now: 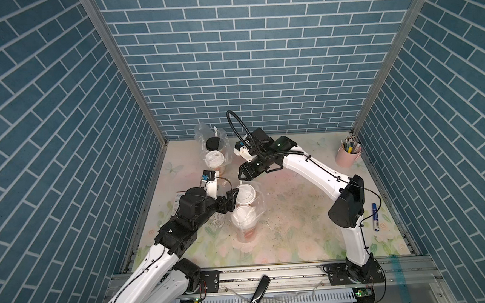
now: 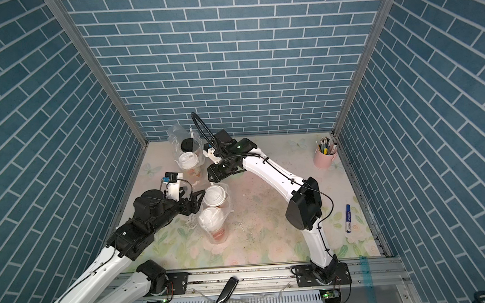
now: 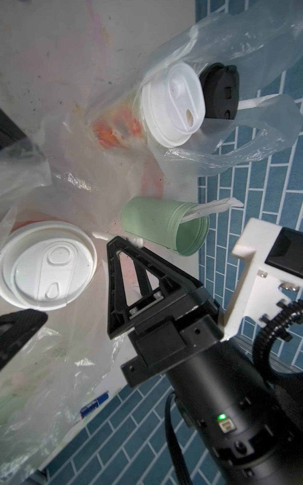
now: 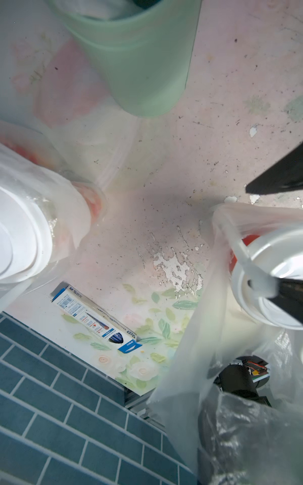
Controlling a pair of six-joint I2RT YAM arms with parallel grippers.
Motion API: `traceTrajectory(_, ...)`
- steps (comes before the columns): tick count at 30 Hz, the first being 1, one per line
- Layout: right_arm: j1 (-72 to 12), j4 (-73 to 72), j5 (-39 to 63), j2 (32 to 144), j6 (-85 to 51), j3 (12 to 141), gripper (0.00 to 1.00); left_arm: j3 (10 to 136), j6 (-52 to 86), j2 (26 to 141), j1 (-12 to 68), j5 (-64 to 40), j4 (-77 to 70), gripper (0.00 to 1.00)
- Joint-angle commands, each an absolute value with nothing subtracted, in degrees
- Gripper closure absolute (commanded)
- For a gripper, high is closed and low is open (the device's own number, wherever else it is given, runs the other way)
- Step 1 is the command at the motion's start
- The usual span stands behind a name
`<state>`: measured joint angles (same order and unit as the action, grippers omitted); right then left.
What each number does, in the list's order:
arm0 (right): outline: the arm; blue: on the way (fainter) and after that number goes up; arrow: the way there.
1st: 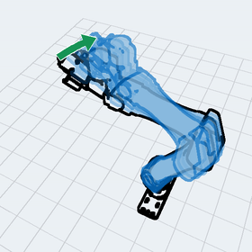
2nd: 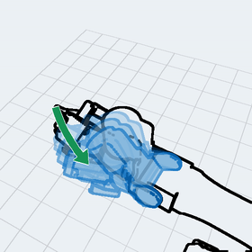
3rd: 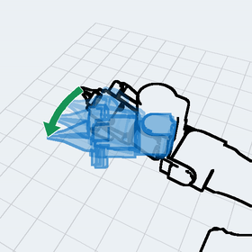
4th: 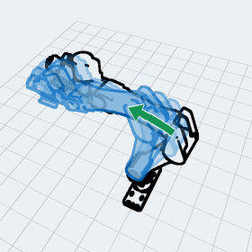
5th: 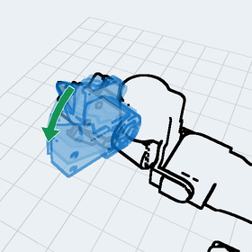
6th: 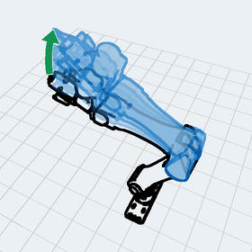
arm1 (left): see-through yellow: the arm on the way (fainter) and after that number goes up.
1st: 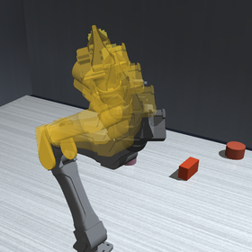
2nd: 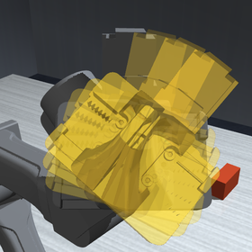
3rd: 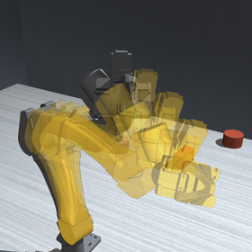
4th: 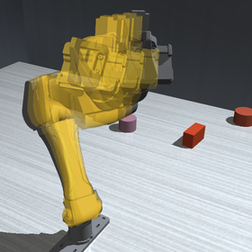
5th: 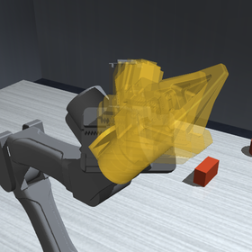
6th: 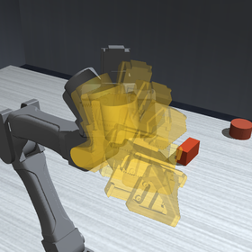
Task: Pack milk tea into plastic carrier bags
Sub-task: Adjust the straw in the plastic carrier bag, then reset both arms
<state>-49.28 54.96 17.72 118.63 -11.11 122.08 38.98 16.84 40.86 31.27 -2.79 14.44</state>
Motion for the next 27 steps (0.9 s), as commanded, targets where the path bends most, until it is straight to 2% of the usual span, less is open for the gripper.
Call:
traceTrajectory(1,-49.39,55.15,16.07,114.24,-10.12,124.0,0.37,41.69,15.94,40.06,31.29,-1.89,15.47,0.01)
traceTrajectory(8,-48.88,54.93,12.13,108.51,-7.99,123.19,0.27,43.44,15.61,40.12,31.26,-2.47,17.18,0.01)
traceTrajectory(14,-42.71,52.42,3.4,97.15,-6.69,112.49,0.18,46.7,12.12,37.87,31.27,2.84,21.55,0.01)
traceTrajectory(18,-34.48,44.51,-4.46,85.06,-5.96,97.13,0.02,51.35,8.28,38.24,31.2,12.74,25.67,0.01)
traceTrajectory(21,-27.41,35.7,-9.08,75.7,-6.45,84.12,0.01,54.52,6.55,40.82,30.84,19.94,27.26,0.01)
traceTrajectory(23,-20.92,30.12,-7.5,70.41,-9.1,75.9,0.01,55.99,6.15,43.47,29.22,22.7,27.68,0.01)
traceTrajectory(27,-8.61,18.8,-6.4,63.02,-14.03,60.78,0.01,56.01,9.4,49.23,19.05,20.83,26.71,0.01)
